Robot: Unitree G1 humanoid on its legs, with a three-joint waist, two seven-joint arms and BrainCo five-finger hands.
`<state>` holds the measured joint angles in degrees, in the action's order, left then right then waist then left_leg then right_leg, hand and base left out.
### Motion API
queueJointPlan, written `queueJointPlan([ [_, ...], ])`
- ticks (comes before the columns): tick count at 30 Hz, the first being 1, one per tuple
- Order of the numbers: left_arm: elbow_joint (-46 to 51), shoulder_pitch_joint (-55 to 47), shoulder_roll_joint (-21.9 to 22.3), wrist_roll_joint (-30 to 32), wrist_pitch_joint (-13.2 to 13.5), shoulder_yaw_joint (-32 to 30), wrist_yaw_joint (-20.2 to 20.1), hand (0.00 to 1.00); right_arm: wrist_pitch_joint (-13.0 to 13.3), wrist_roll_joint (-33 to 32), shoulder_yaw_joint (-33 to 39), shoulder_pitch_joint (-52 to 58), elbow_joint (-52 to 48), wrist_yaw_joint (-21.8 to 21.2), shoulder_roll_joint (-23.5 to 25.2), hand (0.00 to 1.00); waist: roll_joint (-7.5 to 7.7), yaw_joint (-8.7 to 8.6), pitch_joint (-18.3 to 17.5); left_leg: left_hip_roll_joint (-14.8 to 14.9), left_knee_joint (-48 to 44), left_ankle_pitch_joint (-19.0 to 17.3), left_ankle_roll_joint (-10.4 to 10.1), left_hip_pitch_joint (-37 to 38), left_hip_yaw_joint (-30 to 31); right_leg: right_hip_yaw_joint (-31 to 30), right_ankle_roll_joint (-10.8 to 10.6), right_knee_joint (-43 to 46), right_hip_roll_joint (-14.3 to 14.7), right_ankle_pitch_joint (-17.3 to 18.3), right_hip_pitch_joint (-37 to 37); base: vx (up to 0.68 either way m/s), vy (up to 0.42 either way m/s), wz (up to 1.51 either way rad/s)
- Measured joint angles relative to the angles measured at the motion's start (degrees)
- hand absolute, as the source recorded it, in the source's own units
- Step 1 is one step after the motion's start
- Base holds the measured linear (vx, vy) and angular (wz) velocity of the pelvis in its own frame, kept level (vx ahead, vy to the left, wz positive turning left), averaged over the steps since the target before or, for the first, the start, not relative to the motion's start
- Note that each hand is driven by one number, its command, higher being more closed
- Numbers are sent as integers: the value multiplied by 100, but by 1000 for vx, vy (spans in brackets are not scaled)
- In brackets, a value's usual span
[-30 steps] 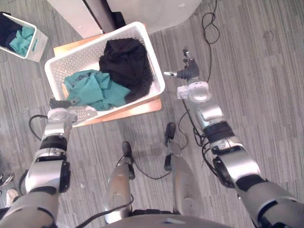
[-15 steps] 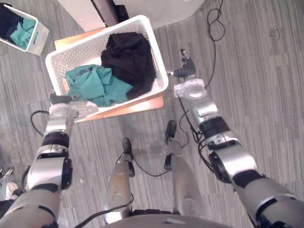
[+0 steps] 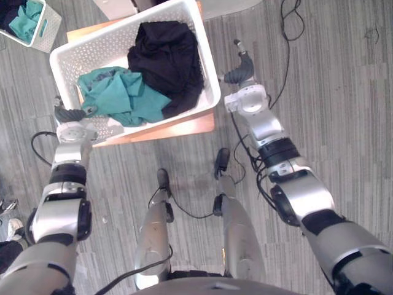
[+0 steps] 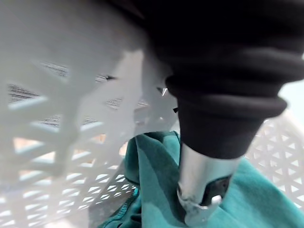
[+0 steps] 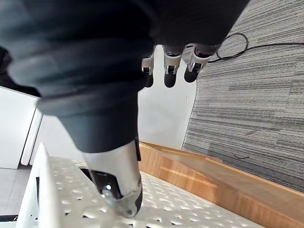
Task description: Pick up the laundry basket with both hands and put the clothes into the washing machine.
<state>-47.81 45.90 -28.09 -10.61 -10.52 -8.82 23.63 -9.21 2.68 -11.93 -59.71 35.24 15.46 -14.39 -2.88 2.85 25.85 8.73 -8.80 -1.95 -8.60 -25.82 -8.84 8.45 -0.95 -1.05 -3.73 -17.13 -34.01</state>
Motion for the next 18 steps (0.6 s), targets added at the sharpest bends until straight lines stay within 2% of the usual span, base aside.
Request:
queueJointPlan([
  [7,-1,15,14,-1,-4,55,-14,0,-127,184,-111,-64,654,-238,-396,0,4,-17,-2,7,-28,8,-5,-22,40,0,-24,0,10,-18,14,-1,6,1],
  [10,-24,20,12,0,46,59,-51,0,-226,165,-108,-352,912,-276,-1064,0,17,-86,5,-2,-101,-2,8,-43,80,-8,-33,1,11,-25,64,-4,27,8],
  [11,-29,17,12,-1,46,59,-54,0,-226,164,-108,-382,911,-277,-1124,0,17,-93,6,-2,-108,-3,8,-41,80,-8,-37,1,10,-28,71,0,0,0],
  [12,-56,8,12,-1,46,54,-58,0,-226,68,-111,-539,911,-275,-1337,0,19,-108,6,8,-128,-7,14,-38,75,-99,-104,0,16,-75,79,-10,54,-2],
  [15,-72,-12,-12,-24,49,-5,-60,0,-224,-141,-114,-846,911,-264,-1613,0,141,-123,2,19,-286,-76,20,-44,-7,-352,-126,-1,32,-91,89,-21,39,-14],
  [18,-77,-37,-12,-48,47,-14,-72,0,-222,-303,-169,-970,902,-261,-1584,0,208,-112,8,53,-481,-170,10,-72,-78,-482,-149,-3,70,-100,91,-33,-9,-17],
])
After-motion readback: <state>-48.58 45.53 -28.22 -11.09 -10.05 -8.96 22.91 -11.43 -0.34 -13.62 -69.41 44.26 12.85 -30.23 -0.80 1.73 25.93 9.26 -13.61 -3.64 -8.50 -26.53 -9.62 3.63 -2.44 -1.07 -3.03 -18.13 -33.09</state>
